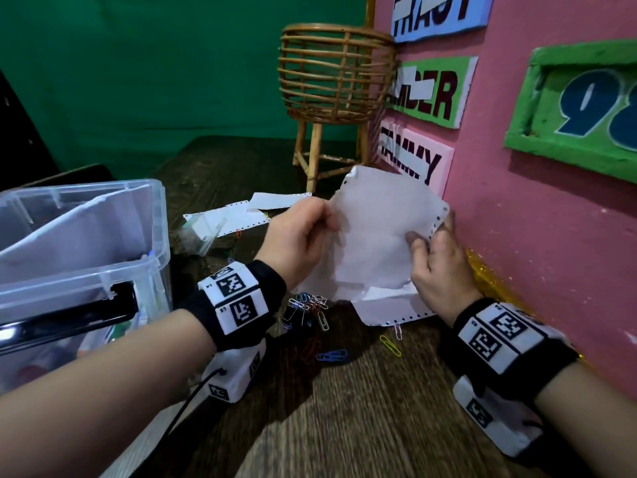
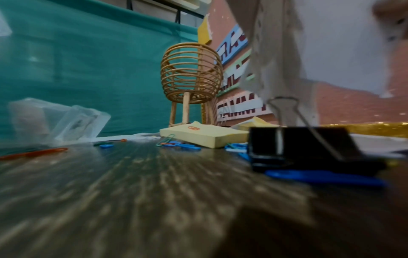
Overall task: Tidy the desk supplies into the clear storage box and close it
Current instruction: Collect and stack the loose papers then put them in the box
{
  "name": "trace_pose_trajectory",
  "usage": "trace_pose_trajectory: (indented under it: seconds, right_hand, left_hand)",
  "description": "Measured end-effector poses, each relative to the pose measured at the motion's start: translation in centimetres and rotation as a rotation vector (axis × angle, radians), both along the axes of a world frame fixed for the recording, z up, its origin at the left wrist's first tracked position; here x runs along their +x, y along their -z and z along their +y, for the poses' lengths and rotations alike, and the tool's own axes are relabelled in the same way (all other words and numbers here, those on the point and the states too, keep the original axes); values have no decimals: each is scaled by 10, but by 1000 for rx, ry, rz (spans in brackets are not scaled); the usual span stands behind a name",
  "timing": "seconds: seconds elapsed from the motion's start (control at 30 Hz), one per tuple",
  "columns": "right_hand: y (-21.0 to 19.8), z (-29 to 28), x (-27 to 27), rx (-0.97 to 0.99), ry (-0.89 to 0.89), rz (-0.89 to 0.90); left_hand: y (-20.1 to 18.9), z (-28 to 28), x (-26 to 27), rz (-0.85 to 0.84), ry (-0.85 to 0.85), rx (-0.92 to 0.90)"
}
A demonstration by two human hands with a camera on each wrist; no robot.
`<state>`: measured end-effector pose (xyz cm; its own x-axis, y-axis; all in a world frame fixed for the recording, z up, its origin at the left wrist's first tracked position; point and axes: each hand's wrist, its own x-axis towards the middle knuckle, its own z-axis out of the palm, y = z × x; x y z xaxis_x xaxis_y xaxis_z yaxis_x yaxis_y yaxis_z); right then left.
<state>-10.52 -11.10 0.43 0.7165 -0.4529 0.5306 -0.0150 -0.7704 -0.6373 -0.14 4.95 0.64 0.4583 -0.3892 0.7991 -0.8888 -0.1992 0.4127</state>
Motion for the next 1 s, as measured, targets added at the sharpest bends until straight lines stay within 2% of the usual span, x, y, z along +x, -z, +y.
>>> trace_pose_trajectory:
  seconds: [0.17,0.27,0.33,0.37,0.4,0.47,0.53,0.63,0.7,0.8,1.0]
  right_hand:
    - [-3,0,-1,-31,25,-48]
    - [0,-1,0,4,-18,11]
    - [4,-4,1,51,-83,178]
    - [8,-4,1,82,-126,322]
    - [10,-4,1,50,-163,514]
    - [15,-4,-1,-176,-212,836]
    - [17,-4,-2,-300,-219,924]
    - [15,-3,1,-448,-198,955]
    - [11,0,2,-558,-170,930]
    - [5,0,-1,-525,-59,787]
    - [-3,3,-7,-272,91,45]
  left_hand:
    - [-2,-6,-19,-137,90,-25]
    - [-3,-7,-20,-189,69,36]
    - [-6,-1,-15,-193,21,48]
    - [-8,3,-11,-195,-3,43]
    - [-10,7,-9,-187,-24,34]
    - [-11,16,-3,-179,-62,9]
    - [-10,22,1,-151,-99,-5]
    - [-8,23,2,-138,-120,-24]
    - [-6,18,-1,-148,-90,-16]
    - [-6,11,-4,-131,-45,-8]
    - [-6,7,-1,-15,-43,-9]
